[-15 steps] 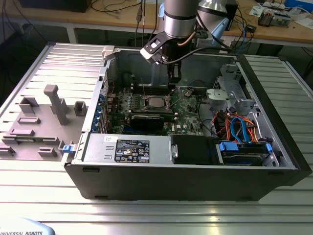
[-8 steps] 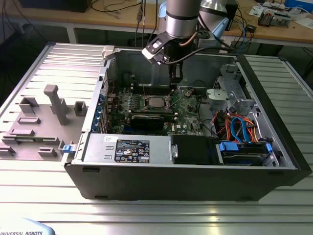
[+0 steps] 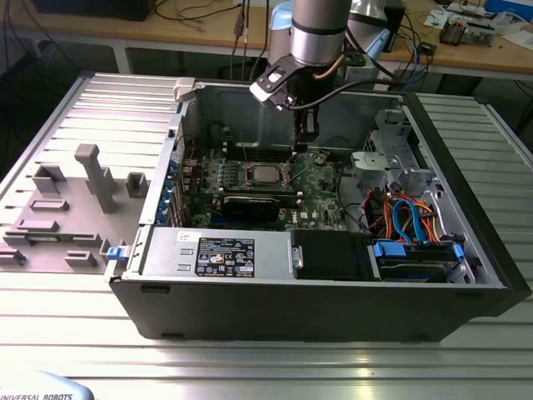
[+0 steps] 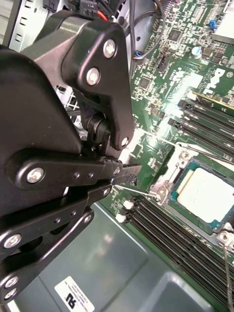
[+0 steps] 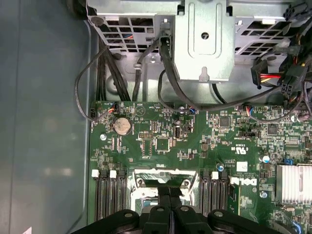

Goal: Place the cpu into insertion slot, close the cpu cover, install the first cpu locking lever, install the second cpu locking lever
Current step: 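Close the cpu cover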

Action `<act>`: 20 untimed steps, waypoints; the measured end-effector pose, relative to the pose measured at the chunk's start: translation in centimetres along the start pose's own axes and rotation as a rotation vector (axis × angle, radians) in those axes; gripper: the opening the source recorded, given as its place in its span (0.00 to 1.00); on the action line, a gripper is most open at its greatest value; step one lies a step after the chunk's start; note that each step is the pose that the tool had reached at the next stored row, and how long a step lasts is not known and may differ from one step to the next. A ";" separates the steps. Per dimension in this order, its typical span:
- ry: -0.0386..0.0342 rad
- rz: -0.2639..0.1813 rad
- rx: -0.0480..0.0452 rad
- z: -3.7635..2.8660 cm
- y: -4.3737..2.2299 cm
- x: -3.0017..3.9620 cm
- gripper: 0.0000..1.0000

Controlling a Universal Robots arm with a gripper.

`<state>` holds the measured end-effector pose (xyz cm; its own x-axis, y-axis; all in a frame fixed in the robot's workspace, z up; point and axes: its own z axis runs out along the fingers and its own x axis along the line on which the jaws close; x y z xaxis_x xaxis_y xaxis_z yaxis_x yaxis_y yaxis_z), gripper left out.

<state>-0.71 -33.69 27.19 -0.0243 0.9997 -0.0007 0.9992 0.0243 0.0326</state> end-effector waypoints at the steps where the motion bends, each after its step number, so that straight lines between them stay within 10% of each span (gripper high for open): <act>1: 0.0001 0.000 0.0000 0.01 0.13 0.00 0.11; 20: -0.0001 0.000 0.0000 0.04 1.17 -0.03 0.11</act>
<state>0.46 -33.69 27.19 -0.0243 0.9997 -0.0009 0.9992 0.0243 0.0327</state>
